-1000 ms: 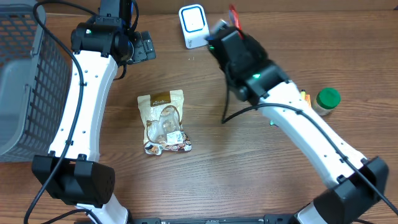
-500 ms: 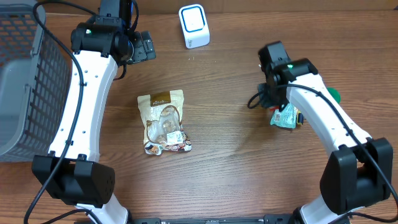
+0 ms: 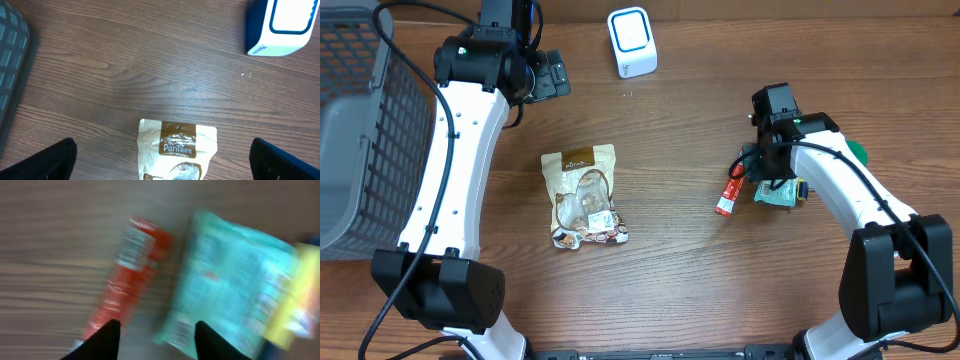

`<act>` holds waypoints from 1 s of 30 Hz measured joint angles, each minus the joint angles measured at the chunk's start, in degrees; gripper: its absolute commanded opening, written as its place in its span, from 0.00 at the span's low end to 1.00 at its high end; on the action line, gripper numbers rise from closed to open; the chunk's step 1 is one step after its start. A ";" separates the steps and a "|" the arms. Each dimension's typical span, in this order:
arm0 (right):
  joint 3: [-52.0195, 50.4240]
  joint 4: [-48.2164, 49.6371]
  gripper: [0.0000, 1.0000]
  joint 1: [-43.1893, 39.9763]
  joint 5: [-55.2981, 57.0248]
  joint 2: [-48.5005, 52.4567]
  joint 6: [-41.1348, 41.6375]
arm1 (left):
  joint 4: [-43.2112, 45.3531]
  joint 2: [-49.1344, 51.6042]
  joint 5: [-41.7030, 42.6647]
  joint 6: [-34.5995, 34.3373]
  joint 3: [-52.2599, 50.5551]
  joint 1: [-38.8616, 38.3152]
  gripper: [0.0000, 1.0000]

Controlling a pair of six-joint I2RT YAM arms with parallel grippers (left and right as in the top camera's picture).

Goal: Scan the item barcode
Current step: 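Carry the red stick right and set it beside the teal pack, then move the right gripper left over the beige PaniTree bag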

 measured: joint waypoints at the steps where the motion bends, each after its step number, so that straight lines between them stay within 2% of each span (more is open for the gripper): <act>1: 0.00 1.44 0.51 0.02 -2.82 0.00 1.03 | 0.00 0.00 0.00 0.00 0.00 0.00 1.00; 5: -0.13 7.56 0.51 1.16 -16.52 0.02 9.49 | 0.00 0.00 -0.02 0.00 0.00 0.02 1.00; 10: -1.44 15.93 0.54 6.88 -23.34 0.42 15.32 | 0.00 0.00 0.00 0.00 0.00 0.02 1.00; 13: -1.77 19.19 0.60 12.41 -24.72 1.18 16.87 | 0.00 0.00 0.00 0.00 0.00 0.02 1.00; 17: -1.79 21.84 0.68 20.48 -21.14 2.08 20.00 | 0.00 0.00 0.00 0.00 0.00 0.02 1.00; 22: -1.84 24.24 0.79 30.18 -11.34 2.51 22.99 | 0.00 0.00 0.00 0.00 0.00 0.02 1.00; 30: -1.88 28.22 0.84 35.89 -2.16 2.51 24.11 | 0.00 0.00 0.00 0.00 0.00 0.00 1.00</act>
